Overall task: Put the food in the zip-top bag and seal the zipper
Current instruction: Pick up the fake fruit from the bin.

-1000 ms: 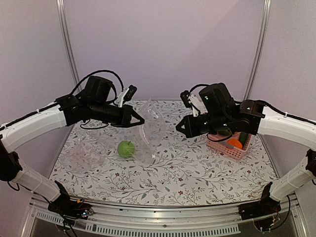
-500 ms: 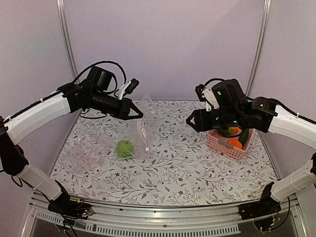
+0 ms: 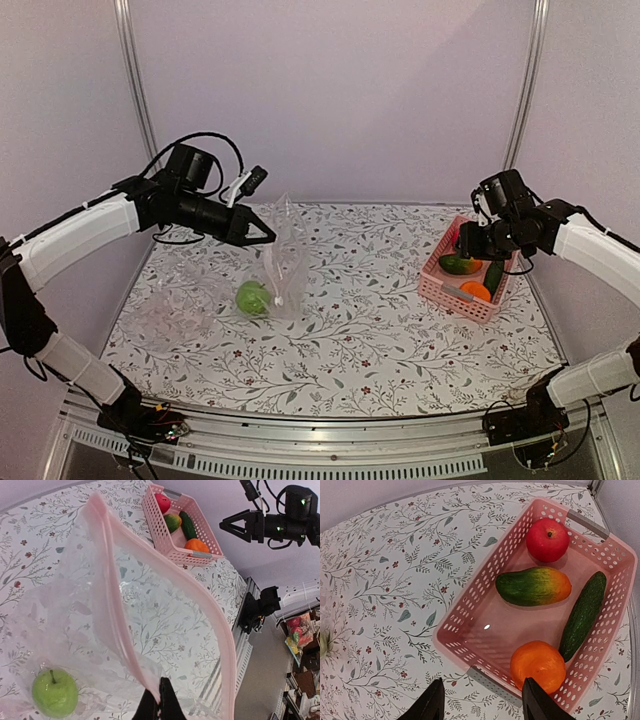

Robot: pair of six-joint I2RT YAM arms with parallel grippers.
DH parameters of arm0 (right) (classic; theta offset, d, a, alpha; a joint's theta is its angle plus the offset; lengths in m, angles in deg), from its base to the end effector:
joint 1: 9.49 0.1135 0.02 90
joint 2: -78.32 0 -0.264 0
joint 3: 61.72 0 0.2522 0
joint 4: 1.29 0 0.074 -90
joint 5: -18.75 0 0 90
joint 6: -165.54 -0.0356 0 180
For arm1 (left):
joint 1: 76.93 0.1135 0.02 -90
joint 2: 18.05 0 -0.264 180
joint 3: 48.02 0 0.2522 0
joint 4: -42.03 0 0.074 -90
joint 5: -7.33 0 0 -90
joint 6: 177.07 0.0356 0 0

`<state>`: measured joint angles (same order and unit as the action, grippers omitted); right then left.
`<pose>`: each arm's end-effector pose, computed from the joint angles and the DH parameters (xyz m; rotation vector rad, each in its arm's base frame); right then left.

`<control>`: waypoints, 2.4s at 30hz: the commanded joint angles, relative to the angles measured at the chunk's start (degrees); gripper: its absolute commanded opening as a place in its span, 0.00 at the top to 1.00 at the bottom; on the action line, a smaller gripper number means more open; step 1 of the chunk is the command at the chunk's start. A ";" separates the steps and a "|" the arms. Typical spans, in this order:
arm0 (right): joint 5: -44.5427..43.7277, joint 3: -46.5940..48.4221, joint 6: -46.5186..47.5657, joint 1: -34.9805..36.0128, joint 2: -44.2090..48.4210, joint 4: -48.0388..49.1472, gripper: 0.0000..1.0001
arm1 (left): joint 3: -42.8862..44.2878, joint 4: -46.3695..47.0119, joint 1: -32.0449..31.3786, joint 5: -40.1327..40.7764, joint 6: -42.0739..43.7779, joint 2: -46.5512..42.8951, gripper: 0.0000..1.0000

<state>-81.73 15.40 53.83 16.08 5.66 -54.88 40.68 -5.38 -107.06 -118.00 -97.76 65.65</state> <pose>0.2410 0.1081 0.3027 0.0011 2.4153 0.1578 0.2650 -0.1776 0.3284 0.7243 2.2676 -1.0661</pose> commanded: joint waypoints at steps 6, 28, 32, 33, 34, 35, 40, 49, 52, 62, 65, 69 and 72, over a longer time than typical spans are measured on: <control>6.21 -1.77 4.64 -11.50 -10.44 -1.94 0.46 | -1.37 1.40 0.77 0.80 0.46 -2.79 1.00; 9.86 -4.38 7.12 -16.42 -18.69 -1.88 0.15 | -1.28 1.48 0.86 -0.02 -0.62 -1.53 1.00; 10.77 -4.75 6.92 -16.42 -20.42 -0.55 0.13 | -1.28 1.53 0.86 -0.33 -0.56 -1.10 1.00; 11.70 -4.73 6.92 -16.42 -20.68 -0.20 0.12 | -1.28 1.54 0.84 -0.35 -0.56 -0.94 1.00; 11.83 -4.73 6.81 -16.42 -21.03 0.05 0.12 | -1.23 1.49 0.86 -0.35 -0.63 -0.85 1.00; 11.92 -4.73 6.72 -16.37 -21.29 0.43 0.12 | -1.18 1.50 0.82 -0.42 -0.63 -0.70 1.00; 11.68 -4.86 6.18 -16.33 -23.06 1.73 0.11 | -1.20 1.48 0.87 -0.44 -0.56 -0.35 1.00; 11.02 -4.95 5.31 -15.88 -24.95 3.23 0.10 | -1.11 1.39 0.93 -0.61 -0.47 -0.25 1.00; 10.83 -4.75 4.96 -15.17 -25.47 3.45 0.10 | -1.02 1.35 0.93 -0.68 -0.46 -0.29 1.00; 7.97 -4.08 3.80 -14.55 -23.98 3.15 0.22 | -1.02 1.13 0.99 -0.53 -0.31 -0.47 1.00; 7.49 -3.54 3.79 -14.63 -22.79 2.21 0.23 | -1.01 1.13 1.04 -0.60 -0.30 -0.56 1.00; 6.75 -2.67 3.94 -14.60 -20.84 0.75 0.24 | -0.98 1.15 1.04 -0.57 -0.38 -0.55 1.00; 7.62 -1.79 4.22 -14.58 -18.14 -0.30 0.24 | -1.02 1.15 1.04 -0.48 -0.38 -0.56 1.00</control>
<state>-73.71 11.42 58.22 1.13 -16.75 -53.13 39.91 -4.17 -106.80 -118.24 -98.22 64.91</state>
